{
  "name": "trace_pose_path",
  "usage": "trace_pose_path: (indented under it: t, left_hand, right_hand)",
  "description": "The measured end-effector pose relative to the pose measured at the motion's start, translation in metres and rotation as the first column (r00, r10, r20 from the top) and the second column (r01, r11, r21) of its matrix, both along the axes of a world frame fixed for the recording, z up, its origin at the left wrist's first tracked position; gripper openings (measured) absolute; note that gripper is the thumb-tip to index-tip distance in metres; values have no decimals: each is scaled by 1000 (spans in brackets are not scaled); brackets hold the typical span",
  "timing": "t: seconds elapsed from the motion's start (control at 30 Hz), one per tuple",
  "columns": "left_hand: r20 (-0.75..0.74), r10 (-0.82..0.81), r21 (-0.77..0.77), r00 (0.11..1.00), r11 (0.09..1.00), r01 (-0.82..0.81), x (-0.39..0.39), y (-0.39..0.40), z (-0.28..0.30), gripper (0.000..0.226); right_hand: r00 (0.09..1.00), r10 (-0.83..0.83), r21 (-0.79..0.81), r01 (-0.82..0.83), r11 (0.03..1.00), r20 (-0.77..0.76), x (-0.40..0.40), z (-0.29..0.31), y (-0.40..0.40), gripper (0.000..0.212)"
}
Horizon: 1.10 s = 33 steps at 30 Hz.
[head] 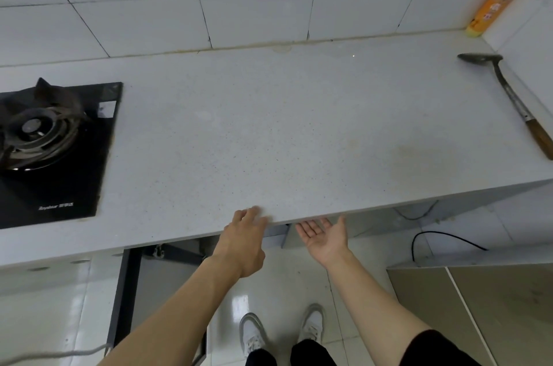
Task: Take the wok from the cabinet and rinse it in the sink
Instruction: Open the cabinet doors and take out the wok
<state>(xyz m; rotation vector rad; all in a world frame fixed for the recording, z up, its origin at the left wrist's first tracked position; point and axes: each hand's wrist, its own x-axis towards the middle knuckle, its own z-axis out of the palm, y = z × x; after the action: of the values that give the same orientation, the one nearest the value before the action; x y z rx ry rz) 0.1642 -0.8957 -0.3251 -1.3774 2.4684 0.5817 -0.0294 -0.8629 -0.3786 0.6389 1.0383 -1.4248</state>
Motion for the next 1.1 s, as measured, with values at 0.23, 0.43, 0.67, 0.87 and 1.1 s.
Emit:
trace_pose_path:
  t: [0.23,0.43,0.67,0.87,1.1]
  left_hand:
    - [17,12,10,1000,1000,-12,-2,2,2,66]
    - [48,31,-6,998,1000,-31,-8,6,3,63]
    - [73,-5,12,997,1000,5,-9,5,6,55]
    - [121,-59,-2,991,998,60,-12,6,4,53]
    - [178,-69,-88,982,992,86,-25,12,4,58]
  right_hand:
    - [995,86,39,-85,996,-47,-4,-6,23,69]
    - [936,313,110,-299,948,-162,-9,-4,50,38]
    - [707,561,400,-408,821,-431,-6,-6,94,16]
    - [337,760,708,-288,645,-556,3,4,130,19]
    - [119,831,802,-221,556,-543,-6,7,166,21]
